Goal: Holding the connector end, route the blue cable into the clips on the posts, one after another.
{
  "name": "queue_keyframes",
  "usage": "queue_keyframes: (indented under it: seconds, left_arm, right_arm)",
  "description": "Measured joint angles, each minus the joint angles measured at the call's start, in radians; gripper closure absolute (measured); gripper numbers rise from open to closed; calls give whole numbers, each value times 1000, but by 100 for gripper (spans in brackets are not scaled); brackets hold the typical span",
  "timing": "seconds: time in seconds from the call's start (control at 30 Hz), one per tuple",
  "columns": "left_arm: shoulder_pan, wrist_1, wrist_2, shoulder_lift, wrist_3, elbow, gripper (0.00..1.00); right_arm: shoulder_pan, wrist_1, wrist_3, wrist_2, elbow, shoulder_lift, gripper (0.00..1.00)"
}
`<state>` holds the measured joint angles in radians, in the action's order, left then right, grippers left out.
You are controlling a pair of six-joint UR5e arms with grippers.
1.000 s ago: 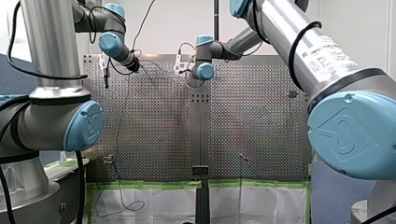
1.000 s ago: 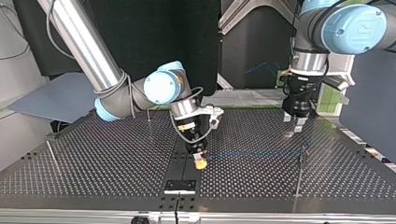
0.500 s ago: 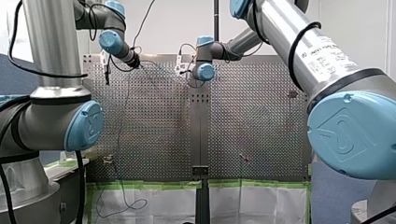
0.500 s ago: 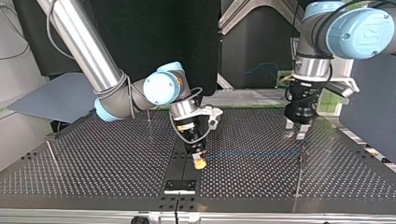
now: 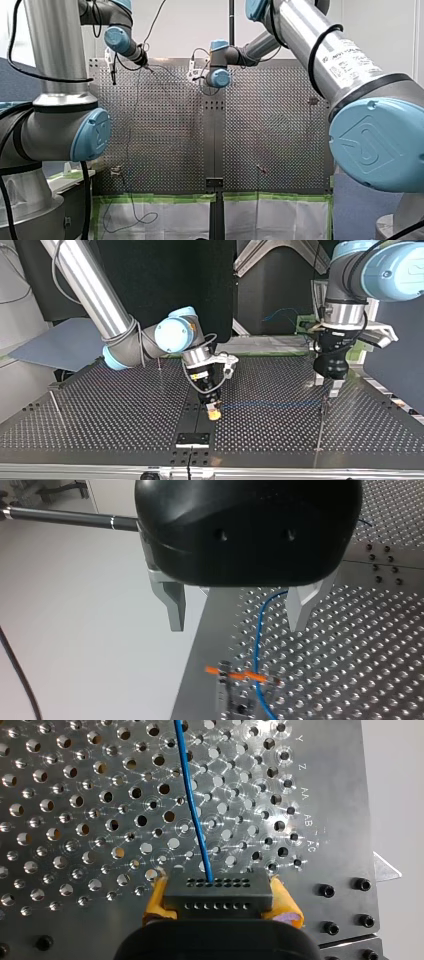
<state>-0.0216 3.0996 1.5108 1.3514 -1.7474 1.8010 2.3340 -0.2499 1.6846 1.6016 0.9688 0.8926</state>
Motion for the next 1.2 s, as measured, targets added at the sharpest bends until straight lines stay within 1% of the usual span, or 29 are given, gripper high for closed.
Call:
queue_keyframes:
  seconds: [0.23, 0.67, 1.2]
  left_arm:
    - [1, 14, 1, 12, 7, 0, 0]
    - [-1, 4, 2, 12, 7, 0, 0]
    - [0, -2, 13, 12, 3, 0, 0]
  right_arm:
    - [-3, 2, 1, 0, 0, -3, 100]
    - [-4, 4, 3, 0, 0, -8, 100]
    - [6, 18, -2, 0, 0, -14, 100]
